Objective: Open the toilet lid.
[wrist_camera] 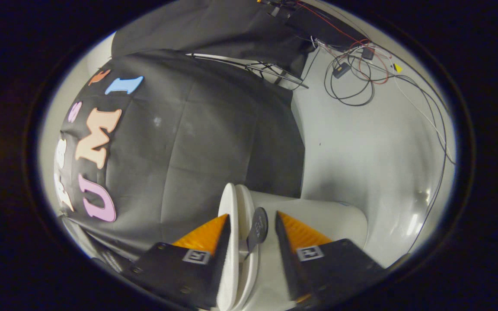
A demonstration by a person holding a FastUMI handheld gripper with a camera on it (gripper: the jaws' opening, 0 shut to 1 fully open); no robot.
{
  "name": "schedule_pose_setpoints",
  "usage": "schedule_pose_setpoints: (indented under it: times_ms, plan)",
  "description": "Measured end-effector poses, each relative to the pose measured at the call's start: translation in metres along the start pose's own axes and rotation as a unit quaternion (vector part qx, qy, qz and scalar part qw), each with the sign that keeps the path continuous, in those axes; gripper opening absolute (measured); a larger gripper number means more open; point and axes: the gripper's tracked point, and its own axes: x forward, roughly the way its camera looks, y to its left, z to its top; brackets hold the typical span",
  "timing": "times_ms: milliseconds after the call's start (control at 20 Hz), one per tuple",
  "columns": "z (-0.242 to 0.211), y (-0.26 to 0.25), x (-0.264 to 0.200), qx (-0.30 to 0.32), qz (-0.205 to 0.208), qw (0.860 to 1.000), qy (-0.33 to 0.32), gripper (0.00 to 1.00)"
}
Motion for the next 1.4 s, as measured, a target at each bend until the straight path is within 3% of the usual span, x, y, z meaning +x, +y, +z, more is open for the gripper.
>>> schedule_pose_setpoints:
  times_ms: [100,200,250,350,900,1400]
  plan:
    - [-0.003,-0.002,0.002,-0.007,-0.007,1.0,0.01,0.37]
    - [-0.002,0.003,0.002,-0.005,-0.001,1.0,0.011,0.37]
    - [0.004,-0.009,-0.006,-0.012,-0.023,1.0,0.011,0.26]
    - [-0.004,-0.008,-0.002,-0.021,-0.017,0.999,0.018,0.04]
    - [0.002,0.064,-0.019,-0.127,0.029,0.991,0.002,0.04]
    - [-0.019,0.184,-0.062,-0.242,0.072,0.967,-0.032,0.04]
